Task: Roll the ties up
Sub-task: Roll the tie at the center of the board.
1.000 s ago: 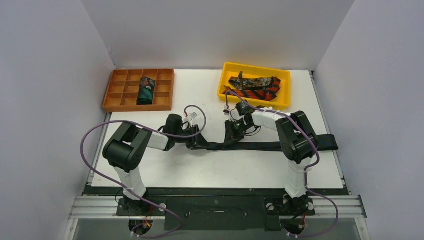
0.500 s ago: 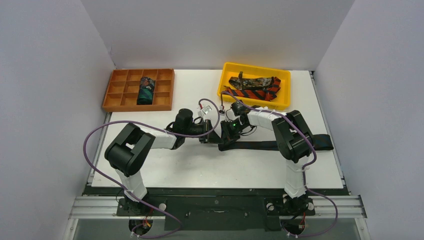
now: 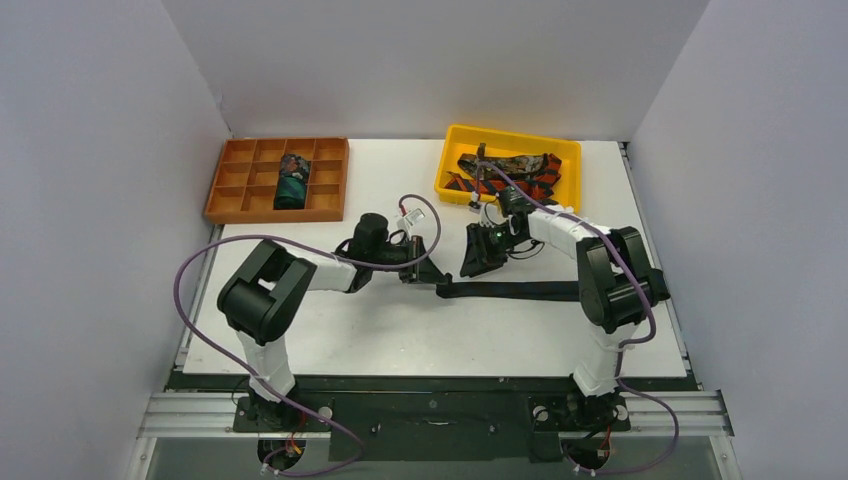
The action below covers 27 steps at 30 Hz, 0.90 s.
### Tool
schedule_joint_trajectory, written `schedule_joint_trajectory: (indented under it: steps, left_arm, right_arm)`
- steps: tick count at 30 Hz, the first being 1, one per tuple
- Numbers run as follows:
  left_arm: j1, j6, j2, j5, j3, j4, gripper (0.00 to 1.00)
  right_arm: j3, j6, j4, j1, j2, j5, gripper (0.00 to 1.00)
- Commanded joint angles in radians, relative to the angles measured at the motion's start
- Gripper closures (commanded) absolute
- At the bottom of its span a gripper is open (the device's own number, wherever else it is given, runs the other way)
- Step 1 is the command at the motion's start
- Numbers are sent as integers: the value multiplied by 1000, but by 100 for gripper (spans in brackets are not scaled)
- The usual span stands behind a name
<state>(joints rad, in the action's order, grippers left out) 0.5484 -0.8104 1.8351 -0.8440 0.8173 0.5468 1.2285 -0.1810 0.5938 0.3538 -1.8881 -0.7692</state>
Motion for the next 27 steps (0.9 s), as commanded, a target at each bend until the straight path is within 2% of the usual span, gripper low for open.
schedule_joint_trajectory:
  steps: [1, 2, 5, 7, 8, 10, 12, 15, 19, 21, 24, 27]
  left_arm:
    - [19, 17, 41, -20, 68, -1, 94]
    - [22, 17, 58, -20, 82, -2, 94]
    - [39, 13, 100, -15, 110, 2, 91]
    - [46, 1, 146, -10, 137, 9, 82]
    - [48, -15, 159, -11, 142, 13, 72]
    - [49, -46, 196, -13, 156, 29, 58]
    - [44, -67, 231, -15, 168, 34, 54]
    - [44, -84, 267, -17, 176, 44, 57]
    - [45, -114, 286, -13, 172, 77, 70]
    - [47, -126, 292, -14, 170, 95, 73]
    - [48, -131, 298, -15, 172, 104, 75]
    - [47, -135, 299, -15, 171, 107, 76]
  right_arm:
    - [-8, 73, 76, -41, 55, -48, 69]
    - [-13, 73, 83, -47, 57, -62, 64]
    - [-25, 69, 87, -54, 72, -83, 59]
    - [-36, 62, 87, -55, 70, -94, 58]
    - [-43, 57, 87, -57, 67, -97, 58]
    - [-55, 52, 86, -60, 55, -105, 58]
    - [-62, 50, 84, -62, 40, -104, 58]
    - [-61, 42, 76, -61, 24, -95, 58]
    - [-51, 21, 56, -59, 4, -77, 61]
    - [-44, 8, 43, -50, -4, -73, 62]
    - [-35, -2, 29, -37, -18, -57, 63]
    - [-25, 1, 25, -28, -34, -43, 69]
